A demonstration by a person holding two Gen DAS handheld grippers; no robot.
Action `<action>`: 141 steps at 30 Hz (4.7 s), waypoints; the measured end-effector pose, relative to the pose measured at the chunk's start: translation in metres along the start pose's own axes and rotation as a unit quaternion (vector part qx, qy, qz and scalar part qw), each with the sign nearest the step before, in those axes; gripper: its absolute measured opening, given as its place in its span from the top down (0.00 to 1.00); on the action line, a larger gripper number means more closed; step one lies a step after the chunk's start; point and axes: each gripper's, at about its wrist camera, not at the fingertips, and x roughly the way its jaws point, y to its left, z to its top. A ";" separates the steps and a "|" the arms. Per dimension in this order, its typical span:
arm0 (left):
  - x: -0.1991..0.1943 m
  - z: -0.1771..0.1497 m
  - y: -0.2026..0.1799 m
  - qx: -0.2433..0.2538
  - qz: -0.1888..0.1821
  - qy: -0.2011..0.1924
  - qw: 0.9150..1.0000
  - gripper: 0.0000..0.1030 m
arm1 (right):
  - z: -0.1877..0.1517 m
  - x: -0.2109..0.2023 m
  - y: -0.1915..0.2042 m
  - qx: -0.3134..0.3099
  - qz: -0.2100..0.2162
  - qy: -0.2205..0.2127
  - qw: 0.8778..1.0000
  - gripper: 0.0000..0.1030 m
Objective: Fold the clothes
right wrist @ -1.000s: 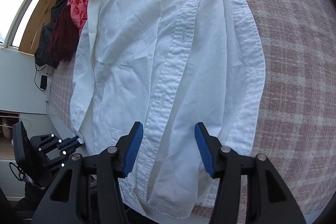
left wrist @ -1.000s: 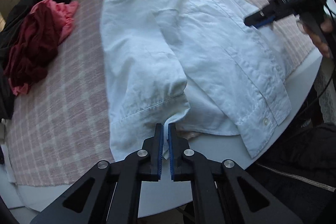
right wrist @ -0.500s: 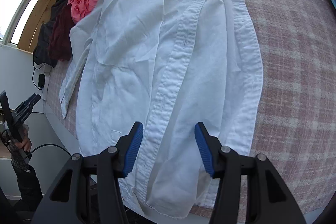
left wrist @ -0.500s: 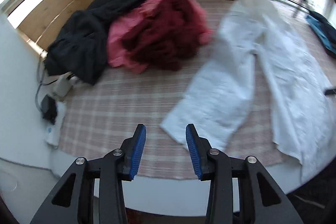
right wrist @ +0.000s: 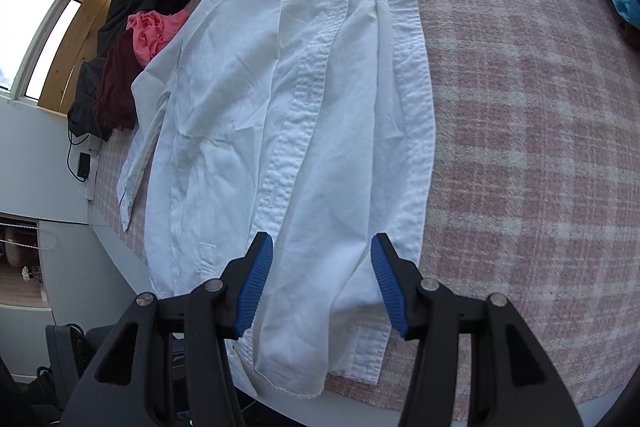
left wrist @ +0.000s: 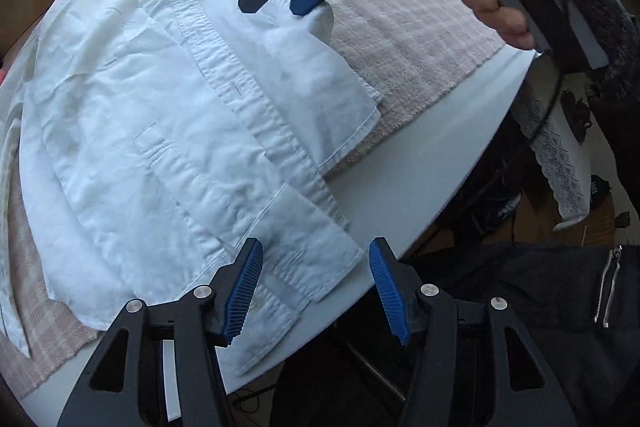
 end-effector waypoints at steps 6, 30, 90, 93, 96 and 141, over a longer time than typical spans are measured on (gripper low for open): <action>0.011 0.008 -0.005 -0.037 0.007 0.018 0.999 0.51 | -0.006 -0.006 -0.014 0.016 0.011 -0.009 1.000 0.51; 0.009 -0.012 -0.019 -0.171 0.121 -0.008 0.978 0.68 | 0.010 -0.025 0.032 -0.104 0.035 -0.002 0.994 0.51; -0.155 -0.143 0.306 -0.349 0.172 -0.036 0.921 0.69 | 0.113 -0.117 0.043 -0.039 0.066 -0.095 0.993 0.51; -0.155 -0.142 0.278 -0.341 0.178 -0.034 0.922 0.69 | 0.086 -0.144 0.020 -0.054 0.035 -0.103 0.993 0.51; -0.145 -0.118 0.227 -0.307 0.151 -0.051 0.938 0.67 | 0.069 -0.131 0.002 -0.077 -0.023 -0.075 0.994 0.51; -0.034 -0.003 0.041 -0.141 0.077 -0.018 0.987 0.55 | -0.008 -0.054 -0.007 -0.183 0.038 0.000 0.982 0.44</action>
